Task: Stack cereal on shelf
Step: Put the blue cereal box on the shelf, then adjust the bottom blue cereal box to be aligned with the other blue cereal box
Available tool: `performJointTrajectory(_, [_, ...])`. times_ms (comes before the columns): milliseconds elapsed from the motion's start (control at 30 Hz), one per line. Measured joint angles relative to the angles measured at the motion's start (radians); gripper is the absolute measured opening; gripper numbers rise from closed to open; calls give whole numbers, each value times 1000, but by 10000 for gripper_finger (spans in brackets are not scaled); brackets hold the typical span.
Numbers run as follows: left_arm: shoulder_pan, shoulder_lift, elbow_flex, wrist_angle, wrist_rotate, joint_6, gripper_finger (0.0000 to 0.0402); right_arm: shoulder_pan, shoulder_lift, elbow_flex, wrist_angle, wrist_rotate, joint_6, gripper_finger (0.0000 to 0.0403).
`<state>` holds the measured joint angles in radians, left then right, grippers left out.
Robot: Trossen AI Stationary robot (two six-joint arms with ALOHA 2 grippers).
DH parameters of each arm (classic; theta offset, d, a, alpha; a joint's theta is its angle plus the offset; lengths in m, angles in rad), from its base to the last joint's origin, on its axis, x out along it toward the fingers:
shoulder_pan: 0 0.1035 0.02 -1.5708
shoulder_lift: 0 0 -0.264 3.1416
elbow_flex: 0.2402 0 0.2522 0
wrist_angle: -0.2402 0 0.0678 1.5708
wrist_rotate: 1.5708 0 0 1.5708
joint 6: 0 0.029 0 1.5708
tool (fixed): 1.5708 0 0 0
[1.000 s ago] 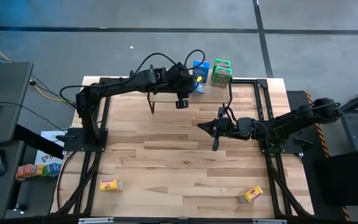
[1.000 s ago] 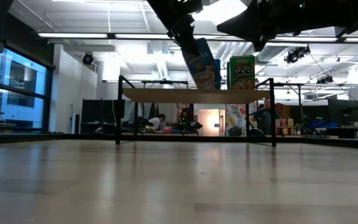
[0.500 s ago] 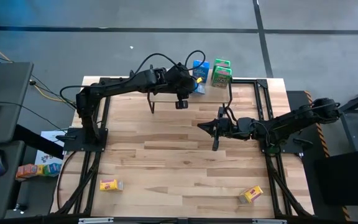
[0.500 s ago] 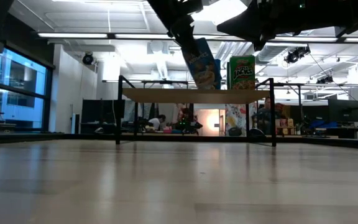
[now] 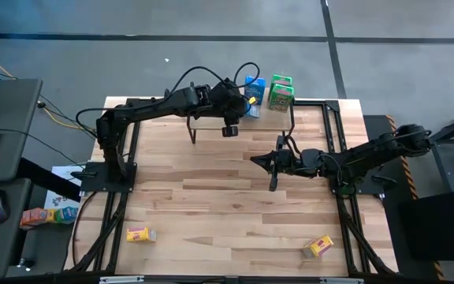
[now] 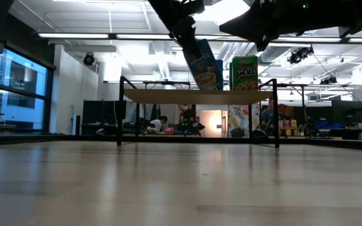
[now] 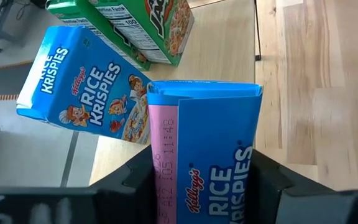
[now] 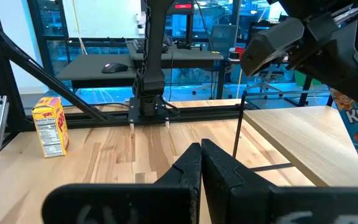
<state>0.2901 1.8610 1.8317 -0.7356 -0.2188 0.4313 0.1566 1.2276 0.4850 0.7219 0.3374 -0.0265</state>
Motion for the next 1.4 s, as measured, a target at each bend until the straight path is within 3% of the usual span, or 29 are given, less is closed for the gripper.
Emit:
performJointTrajectory(433, [3, -1, 0, 67, 0, 23, 202, 0, 0, 0, 0, 0, 0, 0])
performJointTrajectory(1400, [45, -1, -6, 51, -8, -11, 204, 0, 0, 0, 1, 0, 0, 0])
